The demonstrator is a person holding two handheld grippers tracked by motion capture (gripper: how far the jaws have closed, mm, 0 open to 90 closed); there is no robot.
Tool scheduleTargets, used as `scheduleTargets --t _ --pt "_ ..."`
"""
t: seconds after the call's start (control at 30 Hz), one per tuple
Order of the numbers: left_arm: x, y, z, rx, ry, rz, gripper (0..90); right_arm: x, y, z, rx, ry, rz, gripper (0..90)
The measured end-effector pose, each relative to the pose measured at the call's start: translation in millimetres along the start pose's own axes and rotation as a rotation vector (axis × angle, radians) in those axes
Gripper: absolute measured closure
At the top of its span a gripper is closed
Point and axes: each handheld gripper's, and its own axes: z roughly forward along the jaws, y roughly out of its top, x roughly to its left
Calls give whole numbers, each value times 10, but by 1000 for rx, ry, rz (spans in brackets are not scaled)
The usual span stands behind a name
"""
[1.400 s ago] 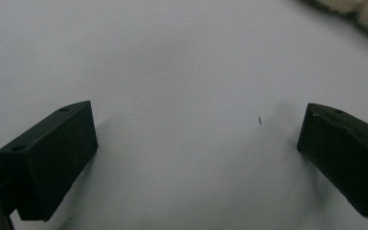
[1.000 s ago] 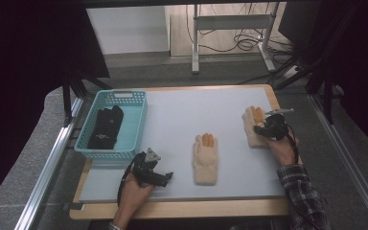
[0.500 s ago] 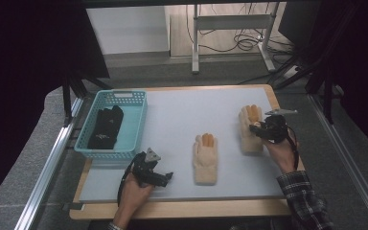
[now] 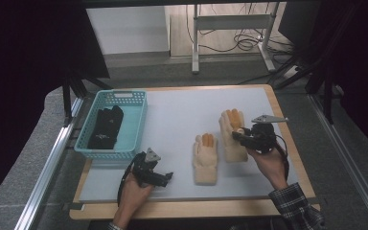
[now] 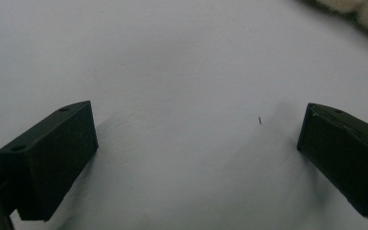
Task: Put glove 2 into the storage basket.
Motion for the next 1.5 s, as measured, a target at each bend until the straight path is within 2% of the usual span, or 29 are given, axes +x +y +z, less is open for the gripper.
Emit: scheduleTargets --t 0.13,0.17,0.27,0.53,0.6,0.77,0.9,0.93,1.07,1.17,1.23,1.4,1.5 --pt "-1 0 1 -2 1 -2 2 224 -33 -9 2 30 38 578" --pt "-1 0 2 -3 0 -3 2 335 -69 12 16 40 47 577" --pt "-1 -1 2 -4 0 -2 2 437 -114 39 33 50 52 577" --pt "-3 -1 2 -3 -1 -4 2 738 -278 237 67 39 102 576" --pt "-3 -1 4 -6 0 -4 2 807 -319 331 77 10 113 575" --pt "-1 -1 2 -4 0 -2 2 834 -371 447 77 -23 141 571" --pt "-3 -2 2 -4 0 -4 2 850 -431 547 92 -27 132 521" --pt "-3 -2 2 -4 0 -4 2 838 -445 562 91 -4 132 454" --pt "-3 -1 2 -4 0 -5 2 793 -413 504 69 24 128 393" --pt "-2 0 1 -2 1 -2 2 684 -355 406 63 23 63 345" --pt "-2 -1 0 0 0 -1 2 654 -351 393 71 20 48 334" --pt "-4 -1 2 -3 0 -5 2 455 -405 327 102 15 14 292" --pt "-2 -1 0 0 0 -1 2 389 -464 287 118 -1 -10 306"
